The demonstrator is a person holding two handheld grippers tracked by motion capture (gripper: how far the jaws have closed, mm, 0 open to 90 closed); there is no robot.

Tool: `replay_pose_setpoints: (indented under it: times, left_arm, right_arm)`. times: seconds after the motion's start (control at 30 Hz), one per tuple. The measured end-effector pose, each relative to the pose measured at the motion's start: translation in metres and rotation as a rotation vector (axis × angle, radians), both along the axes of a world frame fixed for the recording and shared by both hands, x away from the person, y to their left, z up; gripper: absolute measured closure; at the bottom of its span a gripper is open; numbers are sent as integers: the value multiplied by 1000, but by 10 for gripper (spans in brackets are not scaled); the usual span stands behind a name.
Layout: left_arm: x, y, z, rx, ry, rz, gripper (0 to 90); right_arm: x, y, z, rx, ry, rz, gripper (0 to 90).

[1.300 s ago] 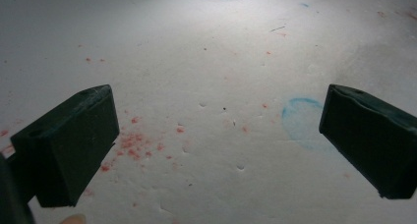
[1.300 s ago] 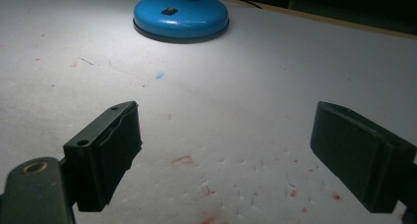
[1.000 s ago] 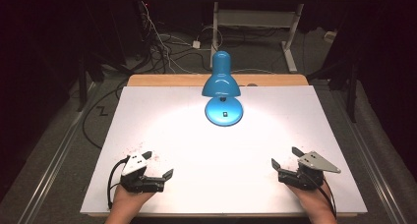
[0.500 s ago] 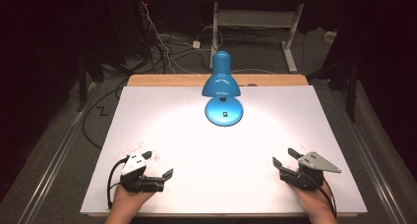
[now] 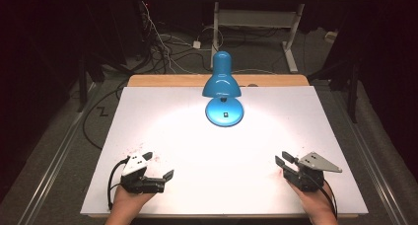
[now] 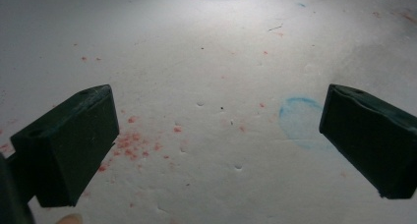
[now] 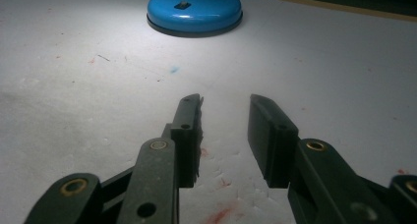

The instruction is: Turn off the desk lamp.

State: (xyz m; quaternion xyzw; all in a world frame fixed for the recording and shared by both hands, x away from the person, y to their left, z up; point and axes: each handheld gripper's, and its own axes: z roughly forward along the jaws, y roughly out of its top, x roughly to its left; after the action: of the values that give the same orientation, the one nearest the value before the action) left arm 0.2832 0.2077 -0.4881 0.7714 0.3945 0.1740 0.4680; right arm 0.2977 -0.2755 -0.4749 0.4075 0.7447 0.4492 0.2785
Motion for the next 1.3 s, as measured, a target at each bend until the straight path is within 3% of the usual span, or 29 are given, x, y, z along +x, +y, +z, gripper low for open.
replay_pose_setpoints:
  times: [0.3,0.7,0.8,0.97,1.2,1.3]
  left_arm:
    - [0,0,-1,-2,2,0,8]
    - [1,2,-1,-4,0,10,7]
    - [2,3,-1,-30,9,10,7]
    - [2,4,-1,-30,9,8,6]
    - [4,1,-2,15,-19,-1,3]
    - [4,0,-2,14,-21,0,3]
  right_arm:
    - [1,3,1,-4,20,26,900]
    - [2,7,6,-5,-5,22,900]
    - [5,9,8,5,-4,39,900]
    - [13,14,10,29,5,69,900]
    - [24,29,15,24,13,114,900]
    - [31,34,18,16,16,117,900]
